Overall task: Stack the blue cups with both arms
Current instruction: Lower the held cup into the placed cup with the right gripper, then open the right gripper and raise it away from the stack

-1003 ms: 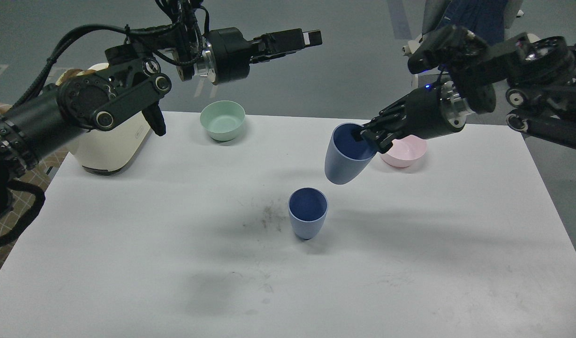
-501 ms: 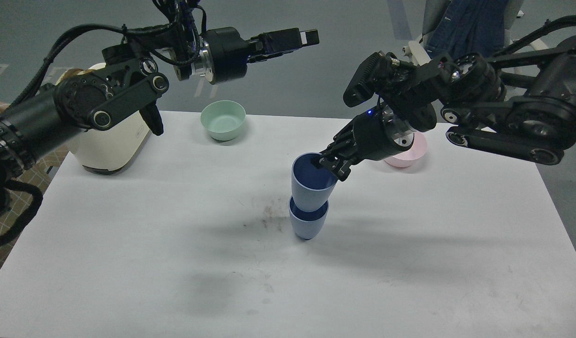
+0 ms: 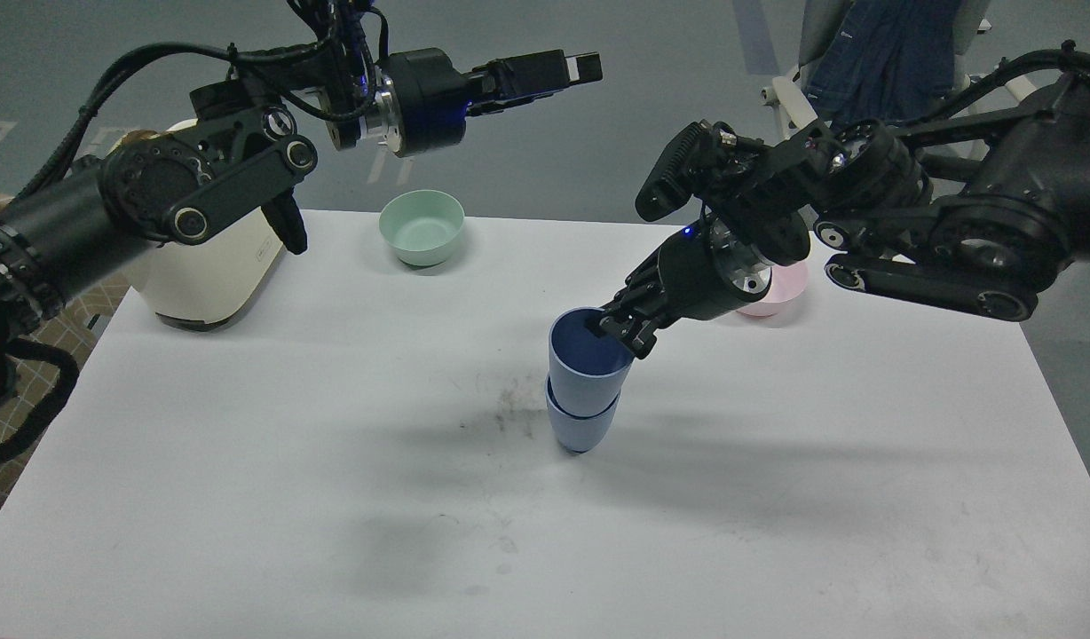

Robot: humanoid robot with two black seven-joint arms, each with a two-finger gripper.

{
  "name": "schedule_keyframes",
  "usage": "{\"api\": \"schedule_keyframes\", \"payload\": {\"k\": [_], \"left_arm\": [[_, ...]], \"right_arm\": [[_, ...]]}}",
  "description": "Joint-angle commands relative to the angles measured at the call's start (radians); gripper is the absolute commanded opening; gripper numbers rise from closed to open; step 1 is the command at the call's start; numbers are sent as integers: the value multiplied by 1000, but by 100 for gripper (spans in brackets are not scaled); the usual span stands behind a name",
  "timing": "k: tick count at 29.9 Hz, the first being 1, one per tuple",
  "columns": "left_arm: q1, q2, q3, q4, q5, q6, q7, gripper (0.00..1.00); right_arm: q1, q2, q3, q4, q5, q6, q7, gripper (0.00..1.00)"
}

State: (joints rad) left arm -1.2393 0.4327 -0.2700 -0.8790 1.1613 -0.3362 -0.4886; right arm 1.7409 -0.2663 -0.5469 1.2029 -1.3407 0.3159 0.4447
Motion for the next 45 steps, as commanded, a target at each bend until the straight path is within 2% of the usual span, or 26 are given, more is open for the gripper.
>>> {"api": "schedule_keyframes", "payload": {"k": [1,5,8,10,16,23,26,28,33,38,40,45], "left_arm": [[0,0,-2,0,0,0,0,92],[0,0,0,0,0,0,0,92],[0,0,0,0,1,0,0,92],[0,0,0,0,1,0,0,92],[0,0,0,0,1,0,0,92],[0,-2,0,0,1,0,0,92],[1,0,-2,3,0,0,0,92],[3,0,-3,18,-8,0,0,93],[8,-11,-18,95,-58,0,0,93],[14,-20,-43,185,-306,-10,0,93],[26,-25,-43,242,-482,-18,0,94],[70,-75,-46,313,-708,-61,0,95]], "right_arm": [[0,1,-7,0,0,-1,0,0],[0,-1,-8,-2,0,-1,0,0],[-1,-1,-8,-3,2,-1,-1,27],[0,1,-8,-6,2,-1,0,38],[-1,-1,-8,-6,14,-4,0,61],[8,-20,4,-17,83,-8,0,71],[20,-47,25,-51,147,-21,0,83],[29,-91,73,-98,228,-23,-1,95],[-16,-168,197,-210,455,-26,0,100],[-147,-223,364,-321,715,-26,5,100],[-274,-217,529,-385,816,-26,5,100],[-521,-188,894,-427,862,-24,5,100]]}}
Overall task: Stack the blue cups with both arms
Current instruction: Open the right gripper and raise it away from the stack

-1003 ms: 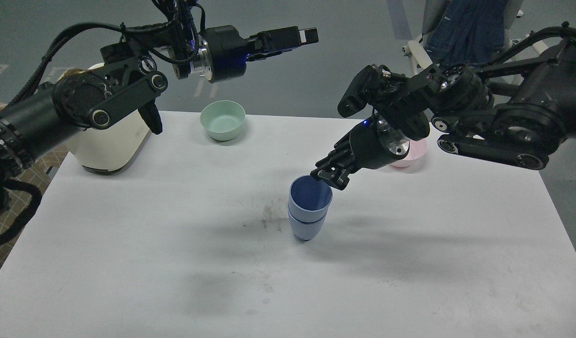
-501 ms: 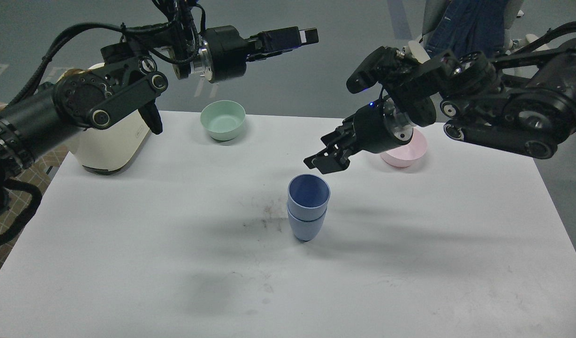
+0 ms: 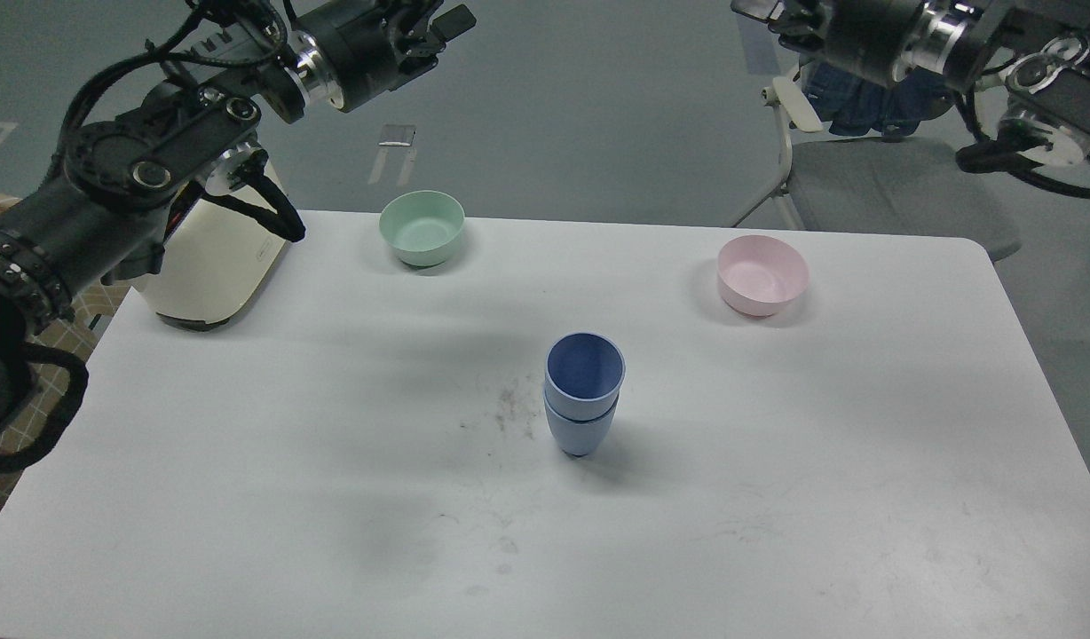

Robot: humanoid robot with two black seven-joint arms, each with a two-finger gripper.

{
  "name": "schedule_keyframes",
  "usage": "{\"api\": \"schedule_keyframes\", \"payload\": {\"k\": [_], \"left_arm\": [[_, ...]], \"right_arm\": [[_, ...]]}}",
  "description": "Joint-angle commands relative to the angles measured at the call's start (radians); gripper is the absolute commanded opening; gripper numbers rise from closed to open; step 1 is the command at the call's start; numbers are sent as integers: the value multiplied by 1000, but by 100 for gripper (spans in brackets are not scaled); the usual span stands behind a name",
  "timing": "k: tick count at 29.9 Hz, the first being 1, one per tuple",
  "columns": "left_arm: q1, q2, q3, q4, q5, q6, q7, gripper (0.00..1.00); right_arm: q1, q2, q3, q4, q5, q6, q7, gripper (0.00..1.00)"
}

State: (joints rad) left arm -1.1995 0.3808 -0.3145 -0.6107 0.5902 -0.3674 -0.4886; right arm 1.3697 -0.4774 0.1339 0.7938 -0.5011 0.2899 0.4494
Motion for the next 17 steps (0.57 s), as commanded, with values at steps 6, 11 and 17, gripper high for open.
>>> {"api": "schedule_keyframes", "payload": {"k": [6,11,17], "left_arm": [[139,-33,-66,72,-331,-121,0,95],[224,-69,-173,110,-331,-121,0,95],[265,-88,-181,123,-332,-121,0,96]], "right_arm": [[-337,169,435,-90,30,2,2,100],[-402,252,527,-117,35,2,3,100],[-420,284,535,-119,35,2,9,100]]}}
